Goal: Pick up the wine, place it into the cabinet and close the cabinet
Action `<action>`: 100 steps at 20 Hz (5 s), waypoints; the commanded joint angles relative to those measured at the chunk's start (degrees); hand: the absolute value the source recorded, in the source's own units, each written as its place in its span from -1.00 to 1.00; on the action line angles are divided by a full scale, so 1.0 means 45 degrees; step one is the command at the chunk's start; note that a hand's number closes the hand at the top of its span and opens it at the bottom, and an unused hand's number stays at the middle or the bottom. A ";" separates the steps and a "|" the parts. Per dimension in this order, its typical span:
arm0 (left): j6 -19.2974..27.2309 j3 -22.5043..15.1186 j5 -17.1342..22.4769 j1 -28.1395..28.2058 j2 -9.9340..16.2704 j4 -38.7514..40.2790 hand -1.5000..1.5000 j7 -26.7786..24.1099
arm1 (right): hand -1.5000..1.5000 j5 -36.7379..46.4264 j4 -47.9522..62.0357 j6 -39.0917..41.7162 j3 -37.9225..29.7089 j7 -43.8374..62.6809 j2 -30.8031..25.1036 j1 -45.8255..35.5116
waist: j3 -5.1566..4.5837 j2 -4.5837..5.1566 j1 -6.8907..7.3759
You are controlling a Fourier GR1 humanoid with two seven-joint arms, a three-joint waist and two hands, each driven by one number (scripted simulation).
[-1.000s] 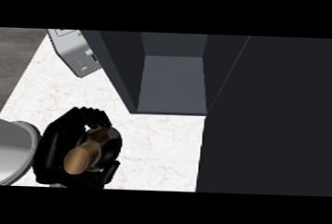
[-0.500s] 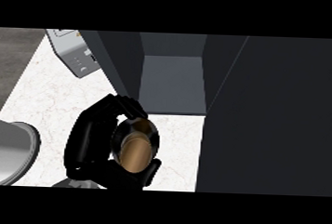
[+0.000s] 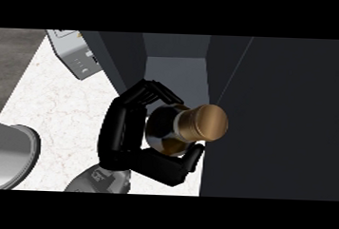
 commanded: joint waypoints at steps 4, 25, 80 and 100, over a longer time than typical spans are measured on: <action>0.2101 -0.0296 0.0584 -0.2615 -0.0004 0.2322 1.00 -0.0099 | -1.00 -0.0402 -0.1288 -0.0174 0.0284 0.0511 0.0119 -0.0009 | -0.0005 0.0025 -0.0054; 0.2277 0.0268 0.2491 -0.2562 -0.0004 0.4920 1.00 -0.3120 | -1.00 -0.0845 -0.2202 -0.0091 0.0119 0.0987 -0.0195 0.0673 | -0.0007 0.0015 -0.0048; 0.0543 0.4691 0.3905 -0.8804 -0.0001 1.7392 1.00 -0.9246 | -1.00 -0.0744 -0.0962 0.0092 0.0267 0.0207 0.0206 -0.0089 | -0.0012 0.0113 -0.0272; -0.0873 0.6797 0.5575 -0.9827 -0.0005 1.9885 1.00 -1.0413 | -1.00 -0.0618 -0.0075 0.0550 0.0442 -0.0521 0.0216 0.0064 | -0.0012 0.0221 -0.0429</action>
